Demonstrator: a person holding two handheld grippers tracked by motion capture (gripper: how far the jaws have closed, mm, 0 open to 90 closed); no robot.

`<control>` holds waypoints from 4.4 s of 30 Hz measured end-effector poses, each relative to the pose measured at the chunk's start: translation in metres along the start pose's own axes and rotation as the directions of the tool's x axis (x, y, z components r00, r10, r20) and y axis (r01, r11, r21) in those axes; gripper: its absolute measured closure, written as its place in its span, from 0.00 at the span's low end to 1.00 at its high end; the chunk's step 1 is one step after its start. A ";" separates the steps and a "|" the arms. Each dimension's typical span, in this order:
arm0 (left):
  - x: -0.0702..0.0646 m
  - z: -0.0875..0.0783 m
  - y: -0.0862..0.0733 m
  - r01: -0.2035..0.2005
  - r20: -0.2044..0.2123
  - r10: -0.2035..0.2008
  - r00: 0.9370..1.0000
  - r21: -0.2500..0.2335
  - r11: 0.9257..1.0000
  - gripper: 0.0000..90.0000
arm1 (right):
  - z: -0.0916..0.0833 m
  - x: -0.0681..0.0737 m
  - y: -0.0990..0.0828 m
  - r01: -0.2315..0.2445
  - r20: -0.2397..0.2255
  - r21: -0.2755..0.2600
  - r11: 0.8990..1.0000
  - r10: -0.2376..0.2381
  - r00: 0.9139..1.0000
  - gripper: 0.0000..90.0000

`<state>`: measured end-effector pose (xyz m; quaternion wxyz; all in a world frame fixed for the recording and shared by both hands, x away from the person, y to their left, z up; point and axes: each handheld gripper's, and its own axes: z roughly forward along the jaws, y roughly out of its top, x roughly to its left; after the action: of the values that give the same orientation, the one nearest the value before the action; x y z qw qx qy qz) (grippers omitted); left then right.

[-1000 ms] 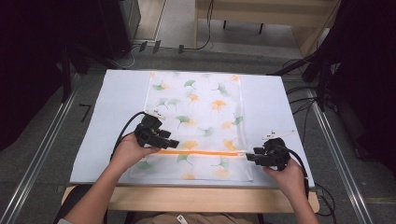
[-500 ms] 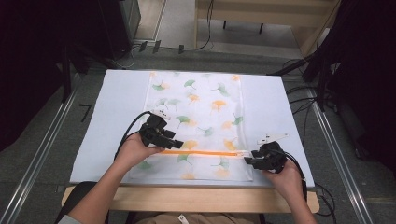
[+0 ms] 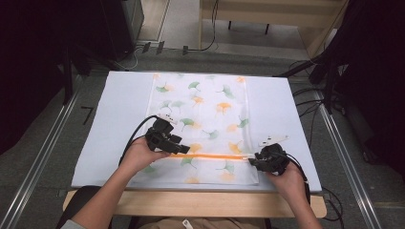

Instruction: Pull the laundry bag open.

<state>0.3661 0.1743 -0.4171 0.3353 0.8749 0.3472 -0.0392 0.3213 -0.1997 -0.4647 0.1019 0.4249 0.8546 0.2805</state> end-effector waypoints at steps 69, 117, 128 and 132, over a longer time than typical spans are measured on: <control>-0.088 0.102 0.058 -0.174 0.148 0.174 0.974 -0.010 0.985 0.81 | -0.024 -0.008 0.014 -0.060 -0.145 -0.100 0.993 0.045 0.988 0.94; -0.098 0.120 0.067 -0.207 0.131 0.208 0.969 -0.020 0.978 0.88 | -0.028 0.008 0.023 0.042 -0.233 -0.128 0.991 -0.071 0.970 0.95; -0.097 0.120 0.067 -0.190 0.133 0.191 0.972 -0.021 0.981 1.00 | -0.029 0.007 0.023 0.037 -0.243 -0.141 0.989 -0.071 0.967 0.95; -0.096 0.120 0.067 -0.182 0.142 0.183 0.973 -0.017 0.983 1.00 | -0.029 0.007 0.022 0.036 -0.247 -0.137 0.990 -0.069 0.967 0.95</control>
<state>0.3559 0.0086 -0.4437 0.3631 0.8975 0.2404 -0.0701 0.3197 -0.1946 -0.4276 0.0282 0.3555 0.8512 0.3851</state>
